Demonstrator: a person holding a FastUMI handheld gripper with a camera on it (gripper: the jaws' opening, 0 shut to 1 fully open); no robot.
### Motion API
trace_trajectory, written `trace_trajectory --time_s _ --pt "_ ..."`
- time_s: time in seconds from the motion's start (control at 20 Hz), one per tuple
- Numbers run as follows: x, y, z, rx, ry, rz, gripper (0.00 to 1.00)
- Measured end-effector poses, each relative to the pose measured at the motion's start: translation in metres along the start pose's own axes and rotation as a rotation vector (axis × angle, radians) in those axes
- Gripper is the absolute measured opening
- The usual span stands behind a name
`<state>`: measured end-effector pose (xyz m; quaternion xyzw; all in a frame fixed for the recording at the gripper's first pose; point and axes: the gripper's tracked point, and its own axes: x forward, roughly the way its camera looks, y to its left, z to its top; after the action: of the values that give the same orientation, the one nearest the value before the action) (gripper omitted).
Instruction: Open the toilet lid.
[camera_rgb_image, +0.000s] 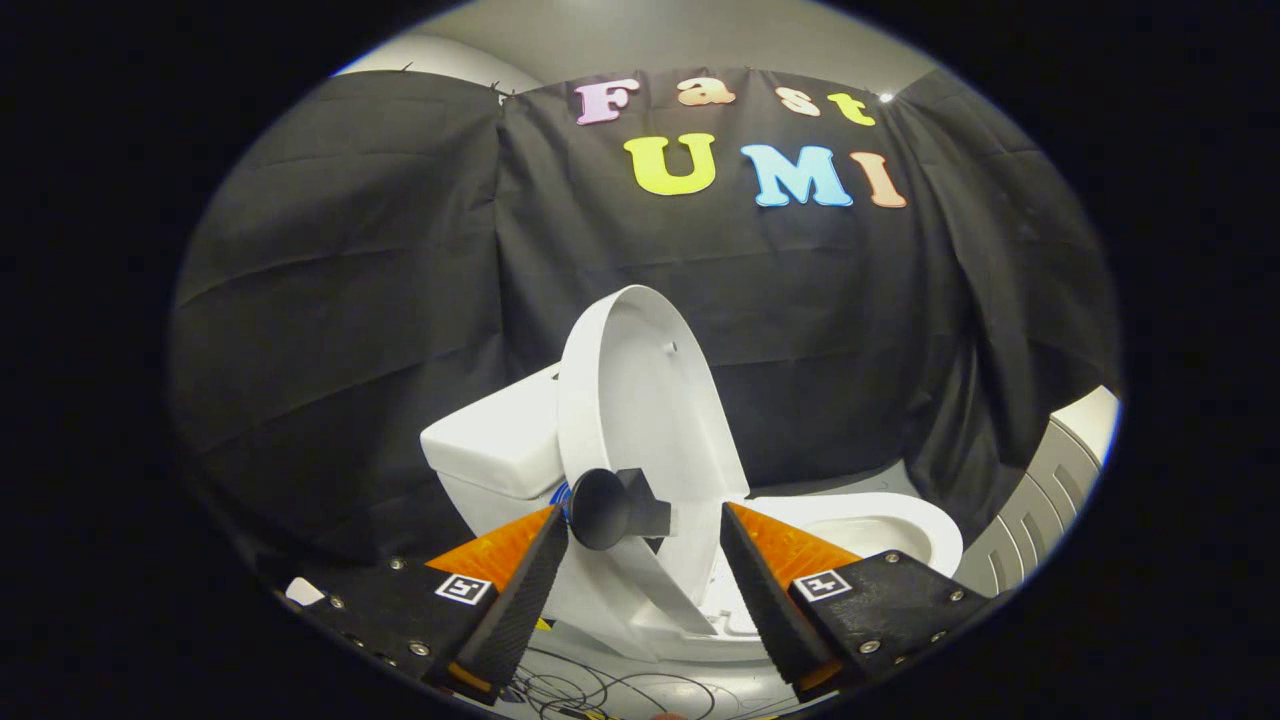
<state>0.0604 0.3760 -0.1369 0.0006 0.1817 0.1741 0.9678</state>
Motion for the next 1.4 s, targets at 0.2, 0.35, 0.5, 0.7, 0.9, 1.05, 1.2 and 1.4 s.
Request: trace_trajectory --time_s 0.2,0.35,0.5,0.7,0.9,1.05,1.2,1.4 --pt "-0.020 -0.018 0.025 -0.010 -0.059 0.010 0.96" --pt "-0.036 -0.035 0.042 -0.014 -0.122 0.010 0.95" --pt "-0.055 -0.053 0.056 -0.027 -0.158 0.008 0.94" --pt "-0.079 -0.080 0.066 -0.060 -0.192 -0.002 0.94" --pt "-0.101 -0.110 0.077 -0.063 -0.216 -0.020 0.95" --pt "-0.117 -0.131 0.088 -0.037 -0.241 -0.032 0.94" --pt "-0.136 -0.158 0.101 -0.043 -0.279 -0.068 0.94" --pt "-0.162 -0.187 0.105 -0.048 -0.311 -0.112 0.94"
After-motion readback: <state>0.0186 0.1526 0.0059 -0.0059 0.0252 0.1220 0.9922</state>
